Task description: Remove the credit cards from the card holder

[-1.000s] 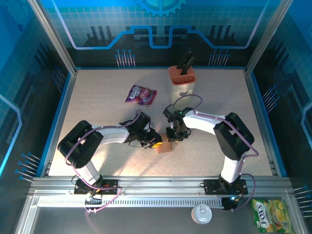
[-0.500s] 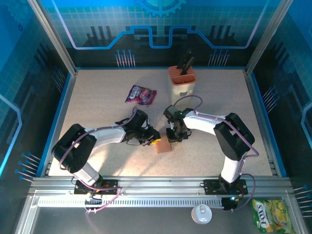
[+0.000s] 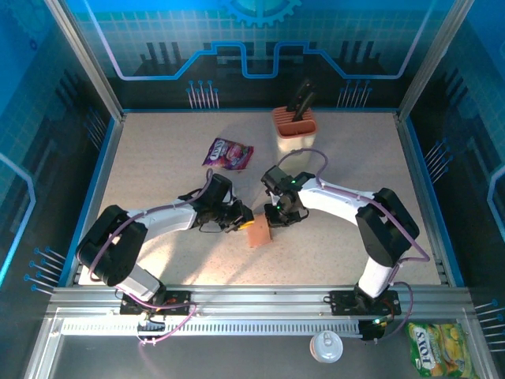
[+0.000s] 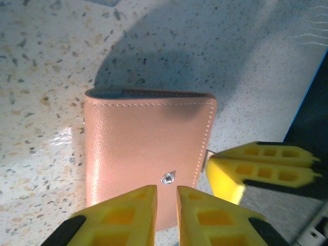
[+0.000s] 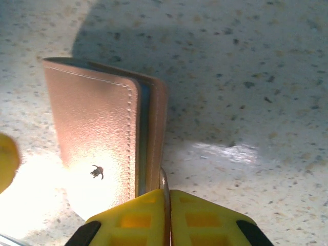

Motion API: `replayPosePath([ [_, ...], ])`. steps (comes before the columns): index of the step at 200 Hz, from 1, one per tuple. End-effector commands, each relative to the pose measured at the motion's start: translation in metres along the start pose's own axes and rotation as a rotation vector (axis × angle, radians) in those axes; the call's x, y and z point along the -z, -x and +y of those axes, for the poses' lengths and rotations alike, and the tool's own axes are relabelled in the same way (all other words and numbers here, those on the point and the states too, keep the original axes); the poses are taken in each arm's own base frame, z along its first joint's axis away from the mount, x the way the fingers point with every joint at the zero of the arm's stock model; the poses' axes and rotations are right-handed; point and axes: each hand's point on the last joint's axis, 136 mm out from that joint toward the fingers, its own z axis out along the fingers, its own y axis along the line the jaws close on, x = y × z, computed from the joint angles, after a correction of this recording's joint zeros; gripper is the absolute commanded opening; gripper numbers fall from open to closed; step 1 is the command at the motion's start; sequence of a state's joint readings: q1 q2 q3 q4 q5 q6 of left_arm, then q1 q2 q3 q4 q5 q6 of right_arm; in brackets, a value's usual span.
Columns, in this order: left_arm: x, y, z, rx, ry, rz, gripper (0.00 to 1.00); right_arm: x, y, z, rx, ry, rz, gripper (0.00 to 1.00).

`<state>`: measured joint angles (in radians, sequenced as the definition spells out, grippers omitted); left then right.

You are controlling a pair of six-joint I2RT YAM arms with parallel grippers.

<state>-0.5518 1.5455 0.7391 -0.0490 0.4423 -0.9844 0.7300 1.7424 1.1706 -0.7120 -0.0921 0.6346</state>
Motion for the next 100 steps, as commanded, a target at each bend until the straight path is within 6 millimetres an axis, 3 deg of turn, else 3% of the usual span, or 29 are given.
replayPosePath([
  [1, 0.0, -0.012, 0.018, -0.002, 0.046, 0.042, 0.18, 0.019, -0.004, 0.018, 0.031, 0.03, -0.004, 0.1],
  [37, 0.006, -0.016, 0.034, 0.006, 0.106, 0.045, 0.16, 0.031, -0.006, 0.036, 0.055, 0.038, -0.017, 0.11],
  [100, 0.02, -0.018, 0.044, -0.004, 0.149, 0.022, 0.16, 0.046, -0.003, 0.054, 0.095, 0.031, -0.03, 0.11],
])
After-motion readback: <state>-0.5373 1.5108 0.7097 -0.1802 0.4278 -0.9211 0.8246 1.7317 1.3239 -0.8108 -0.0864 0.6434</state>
